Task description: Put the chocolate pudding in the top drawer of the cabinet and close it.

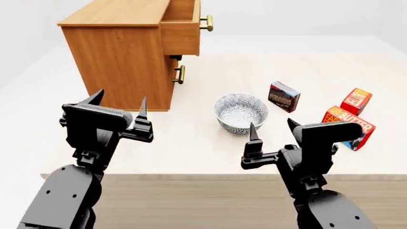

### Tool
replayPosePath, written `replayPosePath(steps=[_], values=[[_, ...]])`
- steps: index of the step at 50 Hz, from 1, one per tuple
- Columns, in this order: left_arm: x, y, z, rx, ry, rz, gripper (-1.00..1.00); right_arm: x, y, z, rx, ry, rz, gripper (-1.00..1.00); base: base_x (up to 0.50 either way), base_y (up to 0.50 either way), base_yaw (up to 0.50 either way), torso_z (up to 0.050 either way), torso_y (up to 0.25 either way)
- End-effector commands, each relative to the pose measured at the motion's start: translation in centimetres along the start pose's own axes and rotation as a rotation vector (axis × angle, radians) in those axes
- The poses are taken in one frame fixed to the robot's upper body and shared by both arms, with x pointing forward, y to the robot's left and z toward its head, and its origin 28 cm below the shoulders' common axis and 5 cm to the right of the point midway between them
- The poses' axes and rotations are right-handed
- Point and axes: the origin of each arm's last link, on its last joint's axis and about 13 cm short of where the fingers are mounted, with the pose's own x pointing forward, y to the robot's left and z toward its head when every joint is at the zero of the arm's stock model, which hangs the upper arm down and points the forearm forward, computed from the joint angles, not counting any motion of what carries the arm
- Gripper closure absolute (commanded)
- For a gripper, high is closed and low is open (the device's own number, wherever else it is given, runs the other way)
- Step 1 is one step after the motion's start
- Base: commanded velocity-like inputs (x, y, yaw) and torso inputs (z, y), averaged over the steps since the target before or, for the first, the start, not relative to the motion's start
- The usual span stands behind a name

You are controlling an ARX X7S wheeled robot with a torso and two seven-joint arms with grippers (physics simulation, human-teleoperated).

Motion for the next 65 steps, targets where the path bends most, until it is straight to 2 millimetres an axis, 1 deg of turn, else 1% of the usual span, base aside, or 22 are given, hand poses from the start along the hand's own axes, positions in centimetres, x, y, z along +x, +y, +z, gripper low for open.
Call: replayPosePath(steps=[1,6,9,11,15,20,26,31,42,50,65], values=[[2.7,1.8,4.3,0.006,-0.013,-0.048,-1.0,0.6,-1.3,4.6,-0.013,0.038,0.071,-1.0,0.0,0.0,0.0,0.0,0.0],[3.7,2.5,5.6,0.025,-0.011,-0.055,-1.0,1.1,-1.8,6.2,0.003,0.05,0.044,-1.0,0.0,0.0,0.0,0.0,0.0],[4.1,2.9,6.7,0.031,-0.001,-0.061,-1.0,1.3,-2.1,7.6,0.01,0.058,0.029,-1.0,0.0,0.0,0.0,0.0,0.0],[4.4,3.2,7.9,0.021,0.002,-0.066,-1.0,1.4,-2.4,8.9,-0.02,0.049,0.039,-1.0,0.0,0.0,0.0,0.0,0.0],[4.8,3.8,9.7,0.009,-0.017,-0.061,-1.0,1.6,-2.6,11.1,-0.063,0.033,0.047,-1.0,0.0,0.0,0.0,0.0,0.0],[5.1,4.4,10.7,0.02,-0.024,-0.041,-1.0,1.5,-2.7,12.8,-0.109,0.006,0.039,-1.0,0.0,0.0,0.0,0.0,0.0],[4.9,4.9,11.7,0.013,-0.041,-0.021,-1.0,1.7,-2.7,12.6,-0.1,0.002,0.035,-1.0,0.0,0.0,0.0,0.005,0.002],[4.8,5.1,11.9,0.01,-0.039,-0.009,-1.0,1.9,-2.6,12.5,-0.083,0.002,0.057,-1.0,0.0,0.0,0.0,0.05,0.025],[4.9,5.3,12.8,0.006,-0.051,0.001,-1.0,2.5,-2.7,12.7,-0.097,-0.013,0.049,-1.0,0.0,0.0,0.0,0.05,0.026],[5.1,5.4,13.4,0.006,-0.062,0.005,-1.0,2.6,-2.8,13.0,-0.102,-0.015,0.049,-1.0,0.0,0.0,0.0,0.05,0.026],[4.9,5.4,13.6,0.005,-0.061,0.001,-1.0,2.6,-3.0,13.2,-0.105,-0.021,0.048,-1.0,0.0,0.0,0.0,0.05,0.026]])
